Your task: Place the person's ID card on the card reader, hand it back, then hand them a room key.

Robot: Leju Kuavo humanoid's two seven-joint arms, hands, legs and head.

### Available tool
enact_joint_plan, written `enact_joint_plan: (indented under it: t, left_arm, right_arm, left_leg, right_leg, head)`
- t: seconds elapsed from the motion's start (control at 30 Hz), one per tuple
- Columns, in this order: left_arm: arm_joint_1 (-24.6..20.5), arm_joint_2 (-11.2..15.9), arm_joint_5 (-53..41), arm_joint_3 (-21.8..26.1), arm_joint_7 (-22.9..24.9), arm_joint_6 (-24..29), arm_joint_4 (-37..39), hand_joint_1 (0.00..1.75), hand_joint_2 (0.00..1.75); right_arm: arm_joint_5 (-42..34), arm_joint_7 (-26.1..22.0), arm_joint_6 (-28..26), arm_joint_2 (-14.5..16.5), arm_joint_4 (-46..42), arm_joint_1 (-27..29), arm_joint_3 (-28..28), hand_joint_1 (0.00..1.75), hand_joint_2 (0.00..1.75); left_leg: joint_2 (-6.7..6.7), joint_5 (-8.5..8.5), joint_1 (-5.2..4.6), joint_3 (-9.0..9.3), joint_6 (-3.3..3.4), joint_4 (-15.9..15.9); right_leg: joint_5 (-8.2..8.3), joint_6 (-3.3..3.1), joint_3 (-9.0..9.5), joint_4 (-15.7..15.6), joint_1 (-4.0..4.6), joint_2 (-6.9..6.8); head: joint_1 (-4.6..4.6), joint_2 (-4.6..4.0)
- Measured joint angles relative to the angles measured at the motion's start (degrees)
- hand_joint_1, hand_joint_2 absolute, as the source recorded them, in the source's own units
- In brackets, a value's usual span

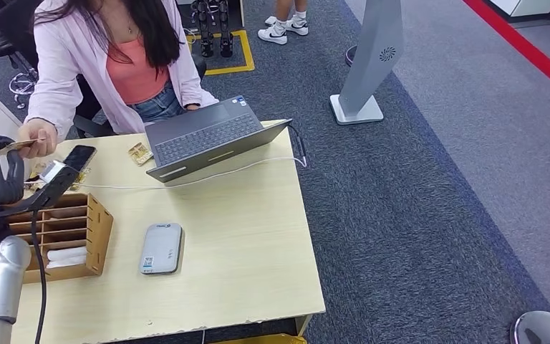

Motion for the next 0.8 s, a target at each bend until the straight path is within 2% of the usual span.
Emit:
enact_joint_plan:
  t: [0.13, 0.27, 0.33, 0.4, 0.5, 0.57, 0.63, 0.73, 0.8]
  left_arm:
    - [0.6, 0.2, 1.4, 0.0, -0.5, 2.0, 0.3, 0.00, 1.75]
    - [4.4, 0.3, 7.4, 0.1, -4.2, 4.0, -3.9, 0.00, 1.75]
    - [8.8, 0.3, 15.6, 0.6, -8.9, 4.3, -9.0, 0.00, 1.75]
    - [15.0, 0.3, 26.9, 1.8, -15.3, 3.2, -16.1, 0.00, 1.75]
    - [25.0, -0.2, 45.6, 6.0, -25.8, -3.3, -27.0, 0.00, 1.75]
    - [31.1, -1.4, 58.3, 11.0, -30.8, -11.4, -33.2, 0.00, 1.75]
    - [35.4, -3.5, 70.9, 18.7, -33.2, -22.0, -38.2, 0.00, 1.75]
    - [36.2, -8.2, 81.7, 36.8, -34.0, -38.6, -40.9, 0.00, 1.75]
    - [35.9, -10.7, 83.8, 47.5, -34.1, -43.3, -40.9, 0.00, 1.75]
  right_arm:
    - [0.0, 0.0, 0.3, 0.0, 0.0, 0.0, 0.1, 0.00, 0.00]
    - [-0.1, -0.2, 0.2, -0.1, 0.0, 0.1, 0.1, 0.00, 0.00]
    - [-0.2, -0.3, 0.0, -0.1, 0.0, 0.1, 0.1, 0.00, 0.00]
    - [-0.3, -0.7, -0.3, -0.1, 0.0, 0.4, 0.0, 0.00, 0.00]
    - [-0.5, -1.2, -0.8, -0.1, 0.0, 0.9, -0.3, 0.00, 0.00]
    - [-0.7, -1.6, -1.0, -0.1, 0.0, 1.2, -0.6, 0.00, 0.00]
    - [-1.1, -2.0, -1.2, -0.1, 0.0, 1.4, -1.0, 0.00, 0.00]
    - [-1.4, -2.0, -1.7, -0.1, 0.0, 1.9, -1.8, 0.00, 0.00]
    - [-1.4, -2.0, -1.9, -0.1, 0.0, 2.0, -2.1, 0.00, 0.00]
  left_leg:
    - [-0.01, 0.00, 0.00, -0.04, 0.00, 0.0]
    - [0.02, -0.02, -0.01, -0.05, -0.01, 0.0]
    - [0.11, -0.06, -0.02, -0.04, -0.04, 0.0]
    - [0.24, -0.13, -0.02, -0.03, -0.07, 0.0]
    - [0.35, -0.24, 0.00, -0.04, -0.09, 0.0]
    - [0.37, -0.29, 0.01, -0.05, -0.11, -0.1]
    - [0.34, -0.32, 0.04, -0.08, -0.14, -0.1]
    - [0.22, -0.34, 0.06, -0.08, -0.17, -0.1]
    - [0.28, -0.38, 0.05, 0.02, -0.20, -0.1]
  right_leg:
    - [0.00, 0.00, 0.00, 0.0, 0.00, -0.01]
    - [-0.01, 0.01, 0.00, 0.0, -0.01, 0.02]
    - [-0.02, 0.00, 0.00, 0.0, -0.01, 0.13]
    - [-0.04, -0.01, -0.03, 0.0, -0.01, 0.28]
    - [-0.11, -0.06, -0.11, 0.0, -0.01, 0.43]
    - [-0.18, -0.10, -0.13, 0.0, 0.00, 0.45]
    - [-0.23, -0.11, -0.13, 0.0, 0.01, 0.42]
    - [-0.33, -0.10, -0.10, 0.0, 0.03, 0.28]
    - [-0.36, -0.13, -0.08, 0.0, 0.03, 0.34]
  head:
    - [-0.01, 0.00]
    - [-0.04, 0.00]
    - [-0.04, 0.00]
    - [-0.04, 0.00]
    - [-0.06, 0.00]
    - [-0.05, 0.00]
    - [-0.06, 0.00]
    - [0.02, 0.00]
    - [-0.08, 0.00]
